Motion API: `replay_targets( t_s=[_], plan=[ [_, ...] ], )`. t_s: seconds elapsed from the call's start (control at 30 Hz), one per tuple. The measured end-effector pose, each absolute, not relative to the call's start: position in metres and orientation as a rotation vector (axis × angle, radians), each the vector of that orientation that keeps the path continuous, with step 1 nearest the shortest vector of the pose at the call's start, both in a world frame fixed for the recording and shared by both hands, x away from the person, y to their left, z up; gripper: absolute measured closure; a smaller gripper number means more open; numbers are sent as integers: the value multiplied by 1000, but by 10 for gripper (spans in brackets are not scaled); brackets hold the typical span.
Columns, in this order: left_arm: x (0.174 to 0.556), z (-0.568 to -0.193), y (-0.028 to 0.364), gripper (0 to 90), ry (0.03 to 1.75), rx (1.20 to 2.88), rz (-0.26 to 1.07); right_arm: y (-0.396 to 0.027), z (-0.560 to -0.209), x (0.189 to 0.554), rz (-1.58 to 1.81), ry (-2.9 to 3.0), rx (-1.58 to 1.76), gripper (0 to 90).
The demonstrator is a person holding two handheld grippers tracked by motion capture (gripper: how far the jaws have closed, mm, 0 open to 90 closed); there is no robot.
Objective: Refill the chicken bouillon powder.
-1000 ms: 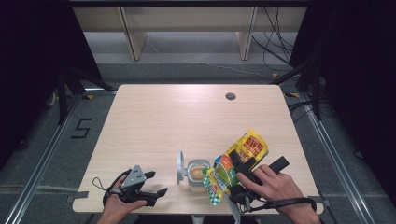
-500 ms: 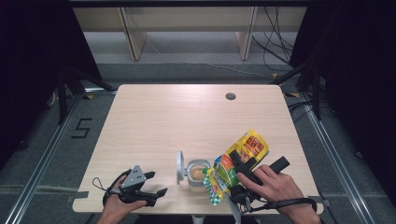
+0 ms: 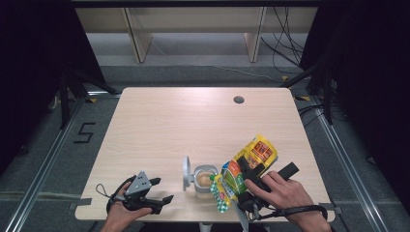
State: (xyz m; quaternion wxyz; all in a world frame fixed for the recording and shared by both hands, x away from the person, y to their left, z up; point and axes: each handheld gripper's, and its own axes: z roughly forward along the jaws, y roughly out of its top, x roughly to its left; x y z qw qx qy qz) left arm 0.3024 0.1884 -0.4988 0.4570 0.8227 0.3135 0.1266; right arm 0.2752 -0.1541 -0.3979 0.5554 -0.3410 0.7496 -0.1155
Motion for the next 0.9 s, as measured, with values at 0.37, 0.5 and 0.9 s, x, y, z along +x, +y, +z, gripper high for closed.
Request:
replay_targets(
  t_s=[0.37,0.5,0.9],
  plan=[
    [302,-499,187,219,804,2011,303,-155,-398,276,-273,1773,-800,603],
    [302,-499,188,219,791,2024,300,-156,-399,277,-271,1779,-800,603],
    [302,-499,187,220,805,2012,295,-156,-400,278,-264,1783,-799,605]
  ],
)
